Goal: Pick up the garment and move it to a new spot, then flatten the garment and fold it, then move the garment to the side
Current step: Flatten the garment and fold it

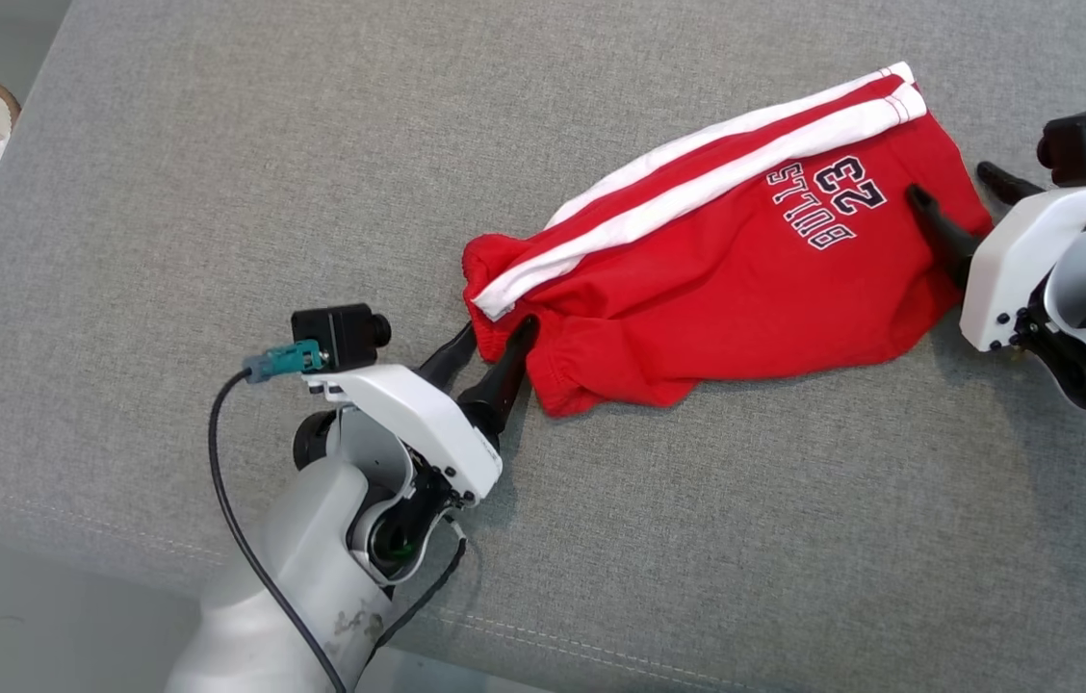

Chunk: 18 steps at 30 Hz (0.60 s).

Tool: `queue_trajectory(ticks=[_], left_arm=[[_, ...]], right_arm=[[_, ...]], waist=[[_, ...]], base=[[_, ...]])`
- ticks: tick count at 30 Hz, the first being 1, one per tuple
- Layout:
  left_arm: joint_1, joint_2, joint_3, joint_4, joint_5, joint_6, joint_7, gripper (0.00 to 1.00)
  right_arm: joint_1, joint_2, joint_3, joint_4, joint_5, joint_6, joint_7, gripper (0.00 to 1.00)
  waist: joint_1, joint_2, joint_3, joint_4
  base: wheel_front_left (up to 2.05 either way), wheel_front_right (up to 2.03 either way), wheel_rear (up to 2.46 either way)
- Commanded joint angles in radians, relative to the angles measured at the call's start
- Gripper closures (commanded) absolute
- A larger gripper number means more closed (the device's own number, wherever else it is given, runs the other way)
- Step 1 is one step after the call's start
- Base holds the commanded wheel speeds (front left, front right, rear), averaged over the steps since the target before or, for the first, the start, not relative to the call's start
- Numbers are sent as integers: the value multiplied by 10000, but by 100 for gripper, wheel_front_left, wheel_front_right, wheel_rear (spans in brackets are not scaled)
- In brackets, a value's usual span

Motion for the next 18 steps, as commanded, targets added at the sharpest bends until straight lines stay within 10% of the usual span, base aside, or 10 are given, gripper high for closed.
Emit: queue_trajectory(ticks=[1,8,9,11,18], left_arm=[[-296,126,265,49,-394,-212,187,0],[-754,6,-197,853,-1664,-649,979,9],[-811,3,-325,899,-1710,-669,1045,62],[-832,-1,-416,834,-2107,-700,1113,100],[-730,140,-649,396,-2734,-719,843,100]], right_arm=[[-24,7,218,-99,338,-29,184,0],[-612,241,1153,292,1581,-29,1644,0],[-666,254,1203,321,1741,-29,1734,53],[-725,267,1349,357,2015,-29,1930,100],[-511,34,1506,61,3037,-29,1644,100]], waist=[[0,0,15,-10],[0,0,43,-103],[0,0,45,-105],[0,0,31,-104],[0,0,-201,-125]], base=[[0,0,0],[0,0,0],[0,0,0],[0,0,0],[0,0,0]])
